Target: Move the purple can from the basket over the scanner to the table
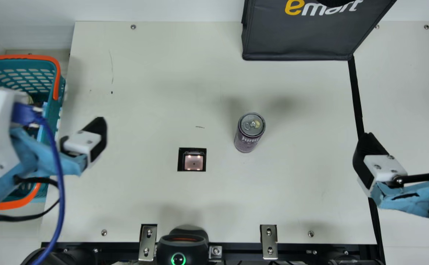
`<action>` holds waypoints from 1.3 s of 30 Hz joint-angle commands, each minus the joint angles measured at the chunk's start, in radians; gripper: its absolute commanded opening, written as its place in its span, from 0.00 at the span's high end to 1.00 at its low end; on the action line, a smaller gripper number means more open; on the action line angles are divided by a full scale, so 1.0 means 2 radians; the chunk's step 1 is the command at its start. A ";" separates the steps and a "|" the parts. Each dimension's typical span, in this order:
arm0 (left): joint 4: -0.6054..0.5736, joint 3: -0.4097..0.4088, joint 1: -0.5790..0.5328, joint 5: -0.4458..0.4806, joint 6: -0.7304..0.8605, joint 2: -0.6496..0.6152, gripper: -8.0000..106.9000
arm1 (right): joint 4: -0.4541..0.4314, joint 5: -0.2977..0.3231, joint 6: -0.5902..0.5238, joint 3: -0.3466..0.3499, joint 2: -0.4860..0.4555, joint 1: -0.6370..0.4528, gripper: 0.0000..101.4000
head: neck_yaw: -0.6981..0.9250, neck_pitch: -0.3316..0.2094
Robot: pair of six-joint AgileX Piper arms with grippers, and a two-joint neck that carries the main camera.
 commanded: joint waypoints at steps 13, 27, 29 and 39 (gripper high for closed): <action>0.003 0.000 0.000 0.008 0.000 -0.003 0.15 | -0.002 -0.007 -0.014 0.009 0.027 0.014 0.06 | 0.001 -0.015; 0.003 0.000 0.000 0.008 0.000 -0.003 0.15 | -0.012 -0.064 -0.070 0.039 0.136 0.094 0.06 | 0.001 -0.015; 0.003 0.000 0.000 0.008 0.000 -0.003 0.15 | -0.009 -0.077 -0.080 0.042 0.147 0.107 0.06 | 0.001 -0.015; 0.003 0.000 0.000 0.008 0.000 -0.003 0.15 | 0.046 -0.131 -0.140 0.059 0.170 0.157 0.06 | 0.001 -0.015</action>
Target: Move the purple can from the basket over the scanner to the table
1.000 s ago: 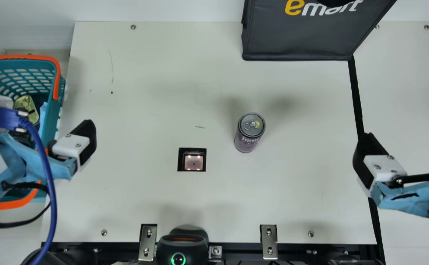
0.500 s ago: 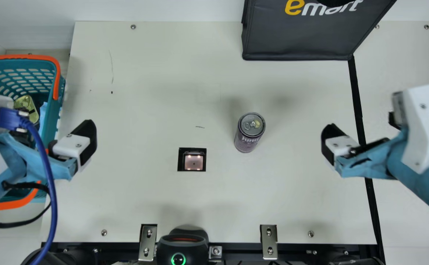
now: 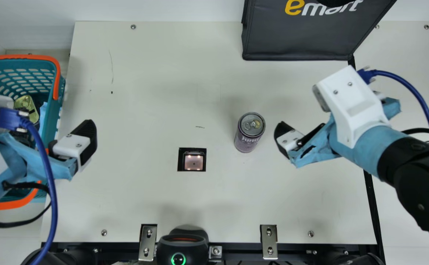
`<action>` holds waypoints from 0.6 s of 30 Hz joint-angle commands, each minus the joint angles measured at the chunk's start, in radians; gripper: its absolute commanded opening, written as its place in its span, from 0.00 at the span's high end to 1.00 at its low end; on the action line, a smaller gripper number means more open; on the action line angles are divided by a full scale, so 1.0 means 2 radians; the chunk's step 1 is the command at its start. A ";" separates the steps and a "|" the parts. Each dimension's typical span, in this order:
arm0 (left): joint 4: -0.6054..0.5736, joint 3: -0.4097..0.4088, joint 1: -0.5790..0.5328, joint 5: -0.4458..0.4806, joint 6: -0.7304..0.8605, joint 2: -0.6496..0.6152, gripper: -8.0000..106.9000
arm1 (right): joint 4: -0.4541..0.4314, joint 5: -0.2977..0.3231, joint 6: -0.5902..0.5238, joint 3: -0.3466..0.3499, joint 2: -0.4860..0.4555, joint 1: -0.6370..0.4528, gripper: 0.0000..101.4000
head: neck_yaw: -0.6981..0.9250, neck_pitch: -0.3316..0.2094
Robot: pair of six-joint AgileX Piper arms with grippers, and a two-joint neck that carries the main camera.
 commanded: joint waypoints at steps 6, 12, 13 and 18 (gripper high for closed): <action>0.000 0.000 0.000 0.000 0.000 0.000 0.15 | 0.046 -0.023 -0.042 0.010 0.006 0.026 0.06 | 0.001 -0.015; 0.000 0.000 0.000 0.000 0.000 0.000 0.15 | 0.052 -0.039 -0.051 0.020 0.017 0.049 0.06 | 0.001 -0.015; 0.000 0.000 0.000 0.000 0.000 0.000 0.15 | 0.051 -0.042 -0.050 0.021 0.019 0.053 0.06 | 0.001 -0.015; 0.000 0.000 0.000 0.000 0.000 0.000 0.15 | 0.042 -0.055 -0.041 0.028 0.032 0.073 0.06 | 0.001 -0.015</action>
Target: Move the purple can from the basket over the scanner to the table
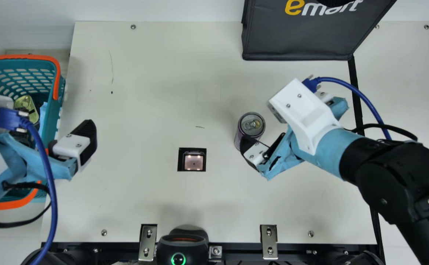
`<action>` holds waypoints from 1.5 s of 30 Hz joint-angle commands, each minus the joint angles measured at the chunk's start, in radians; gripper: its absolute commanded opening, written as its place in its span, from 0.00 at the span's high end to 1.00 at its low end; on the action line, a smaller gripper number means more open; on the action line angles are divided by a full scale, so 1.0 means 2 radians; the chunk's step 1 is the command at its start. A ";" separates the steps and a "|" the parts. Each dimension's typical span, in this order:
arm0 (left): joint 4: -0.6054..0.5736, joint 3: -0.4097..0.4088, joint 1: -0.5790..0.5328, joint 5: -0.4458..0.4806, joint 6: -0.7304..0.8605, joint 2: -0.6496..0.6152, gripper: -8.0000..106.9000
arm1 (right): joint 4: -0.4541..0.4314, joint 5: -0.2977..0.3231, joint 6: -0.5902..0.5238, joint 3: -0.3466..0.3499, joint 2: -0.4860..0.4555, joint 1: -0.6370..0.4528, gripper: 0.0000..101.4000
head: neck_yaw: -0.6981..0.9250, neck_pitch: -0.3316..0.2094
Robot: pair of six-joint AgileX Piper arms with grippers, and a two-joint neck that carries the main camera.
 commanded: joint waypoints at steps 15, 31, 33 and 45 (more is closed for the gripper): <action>0.000 0.000 0.000 0.000 0.000 0.000 0.15 | -0.021 -0.033 0.030 0.014 0.050 0.030 0.06 | 0.001 -0.015; 0.000 0.000 0.000 0.000 0.000 0.000 0.15 | -0.028 -0.045 0.042 0.019 0.093 0.028 0.13 | 0.001 -0.015; 0.000 0.000 0.000 0.000 0.000 0.000 0.15 | -0.031 -0.045 0.045 0.019 0.097 0.029 0.26 | 0.001 -0.015; 0.000 0.000 0.000 0.000 0.000 0.000 0.15 | -0.051 -0.047 0.081 0.015 0.089 0.033 1.00 | 0.001 -0.015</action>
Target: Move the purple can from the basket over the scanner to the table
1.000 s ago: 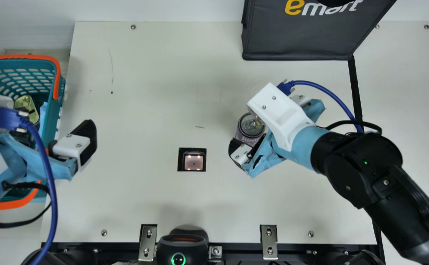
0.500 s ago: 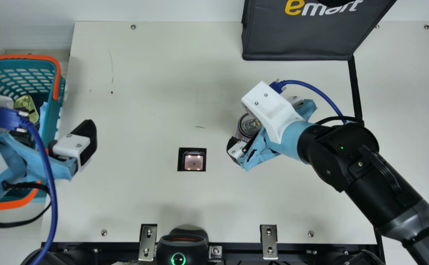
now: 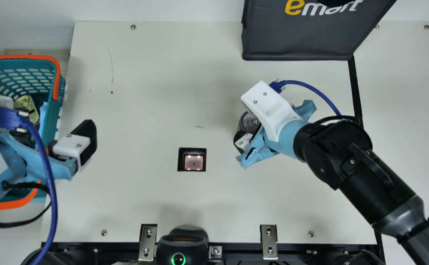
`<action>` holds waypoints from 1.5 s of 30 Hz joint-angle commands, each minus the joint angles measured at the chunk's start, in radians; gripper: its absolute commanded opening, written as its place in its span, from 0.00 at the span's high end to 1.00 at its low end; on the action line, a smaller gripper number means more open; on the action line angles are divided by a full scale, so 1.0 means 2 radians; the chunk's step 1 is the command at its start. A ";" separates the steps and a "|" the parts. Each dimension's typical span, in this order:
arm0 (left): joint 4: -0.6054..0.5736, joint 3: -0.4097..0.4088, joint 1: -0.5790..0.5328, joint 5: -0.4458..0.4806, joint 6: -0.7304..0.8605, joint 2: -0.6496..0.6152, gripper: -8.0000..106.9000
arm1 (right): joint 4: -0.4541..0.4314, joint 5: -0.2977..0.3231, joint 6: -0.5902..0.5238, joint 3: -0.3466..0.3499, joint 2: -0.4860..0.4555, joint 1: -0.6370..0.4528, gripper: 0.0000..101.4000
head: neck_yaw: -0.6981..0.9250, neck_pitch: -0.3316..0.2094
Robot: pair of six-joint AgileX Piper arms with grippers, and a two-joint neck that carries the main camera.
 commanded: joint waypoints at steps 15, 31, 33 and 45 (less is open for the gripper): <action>0.000 0.000 0.000 0.000 0.000 0.000 0.15 | 0.011 -0.016 0.006 -0.007 -0.056 -0.040 1.00 | -0.069 -0.015; 0.000 0.000 0.000 0.000 0.000 0.000 0.15 | 0.007 0.022 0.070 -0.072 -0.023 -0.285 1.00 | -0.174 -0.015; 0.000 0.000 0.000 0.000 0.000 0.000 0.15 | 0.010 0.028 0.073 -0.087 -0.009 -0.316 1.00 | -0.174 -0.015; 0.000 0.000 0.000 0.000 0.000 0.000 0.15 | -0.035 0.067 0.114 -0.217 0.104 -0.433 1.00 | -0.174 -0.015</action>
